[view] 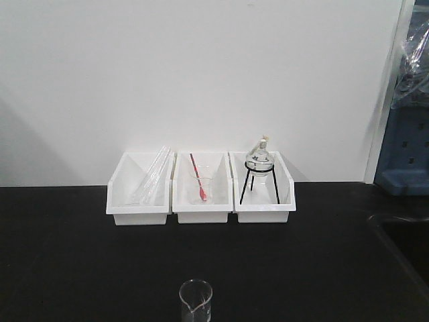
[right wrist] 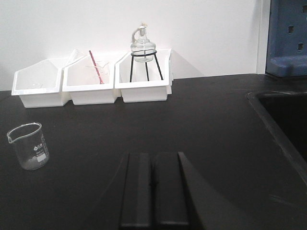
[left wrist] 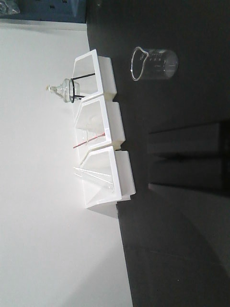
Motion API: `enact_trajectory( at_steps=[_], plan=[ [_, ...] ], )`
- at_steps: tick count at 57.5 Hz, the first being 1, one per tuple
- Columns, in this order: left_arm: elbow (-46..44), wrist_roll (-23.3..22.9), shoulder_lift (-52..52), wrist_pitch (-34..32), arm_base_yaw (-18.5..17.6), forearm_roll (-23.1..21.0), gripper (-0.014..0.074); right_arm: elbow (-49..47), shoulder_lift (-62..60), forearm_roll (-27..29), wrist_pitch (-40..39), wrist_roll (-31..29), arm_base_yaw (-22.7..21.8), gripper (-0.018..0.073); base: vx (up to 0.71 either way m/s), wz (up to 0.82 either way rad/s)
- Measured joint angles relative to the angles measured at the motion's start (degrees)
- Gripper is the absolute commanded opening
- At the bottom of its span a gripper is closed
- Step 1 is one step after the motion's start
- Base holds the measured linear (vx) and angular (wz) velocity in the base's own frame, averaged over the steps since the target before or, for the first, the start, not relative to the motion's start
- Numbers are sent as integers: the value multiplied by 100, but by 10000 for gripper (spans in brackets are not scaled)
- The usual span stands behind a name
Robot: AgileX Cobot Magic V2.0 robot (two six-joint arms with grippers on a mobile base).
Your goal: Pick beaker and place in left cabinet
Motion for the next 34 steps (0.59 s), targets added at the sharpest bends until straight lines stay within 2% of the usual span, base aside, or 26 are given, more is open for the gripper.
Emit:
enact_trajectory(
  at_steps=[34],
  plan=[
    [0,0,0,0,0,0,1,0,0,0,0,0,0,-9,0,0]
  ],
)
